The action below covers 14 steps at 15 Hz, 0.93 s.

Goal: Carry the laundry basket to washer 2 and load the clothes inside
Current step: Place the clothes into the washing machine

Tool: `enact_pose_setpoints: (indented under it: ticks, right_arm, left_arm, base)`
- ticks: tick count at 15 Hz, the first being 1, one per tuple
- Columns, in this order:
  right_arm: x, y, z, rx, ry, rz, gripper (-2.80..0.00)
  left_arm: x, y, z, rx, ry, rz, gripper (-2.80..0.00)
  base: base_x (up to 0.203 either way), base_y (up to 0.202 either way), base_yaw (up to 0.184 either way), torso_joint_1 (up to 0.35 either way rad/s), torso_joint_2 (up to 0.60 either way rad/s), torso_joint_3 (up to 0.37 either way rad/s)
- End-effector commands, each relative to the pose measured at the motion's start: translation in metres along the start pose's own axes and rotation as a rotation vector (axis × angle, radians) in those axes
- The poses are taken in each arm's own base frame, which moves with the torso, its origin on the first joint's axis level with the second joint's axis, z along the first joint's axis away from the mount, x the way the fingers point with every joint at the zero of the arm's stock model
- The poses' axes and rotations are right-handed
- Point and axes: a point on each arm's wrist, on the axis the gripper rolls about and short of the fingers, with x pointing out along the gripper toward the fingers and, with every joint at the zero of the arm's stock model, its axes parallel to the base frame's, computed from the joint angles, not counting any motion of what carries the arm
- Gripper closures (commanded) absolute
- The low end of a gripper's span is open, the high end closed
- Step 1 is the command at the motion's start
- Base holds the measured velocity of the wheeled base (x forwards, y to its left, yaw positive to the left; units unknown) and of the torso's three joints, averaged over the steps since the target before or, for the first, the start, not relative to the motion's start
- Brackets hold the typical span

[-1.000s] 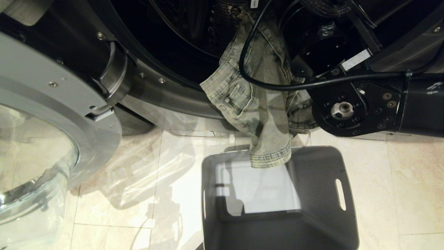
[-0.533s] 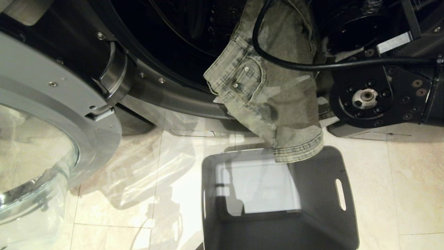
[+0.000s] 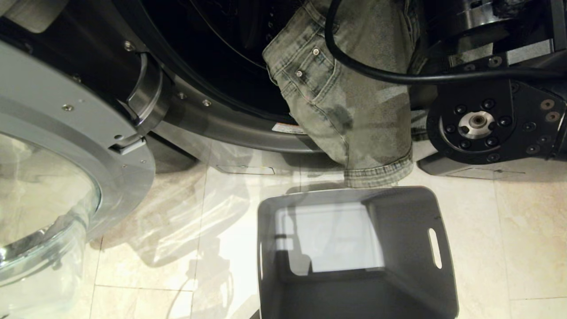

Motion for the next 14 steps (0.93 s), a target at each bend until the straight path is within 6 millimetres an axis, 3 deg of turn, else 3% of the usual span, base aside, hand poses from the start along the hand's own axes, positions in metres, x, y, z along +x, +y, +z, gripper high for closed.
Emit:
enact_pose_setpoints:
  ticks: [1, 10, 14]
  right_arm:
    - [-0.001, 0.002, 0.004, 0.001, -0.035, 0.01, -2.8]
    - [-0.006, 0.013, -0.003, 0.003, -0.074, 0.08, -2.8]
    - [-0.022, 0.032, -0.031, 0.049, 0.079, 0.097, -2.8]
  left_arm:
    - [0.0, 0.0, 0.0, -0.001, 0.001, 0.002, 0.0]
    - [0.0, 0.0, 0.0, -0.001, 0.001, 0.001, 0.0]
    - [0.0, 0.0, 0.0, -0.001, 0.001, 0.001, 0.0]
  base:
    - [0.0, 0.0, 0.0, 0.0, 0.0, 0.0]
    - [0.0, 0.0, 0.0, 0.0, 0.0, 0.0]
    - [0.0, 0.0, 0.0, 0.0, 0.0, 0.0]
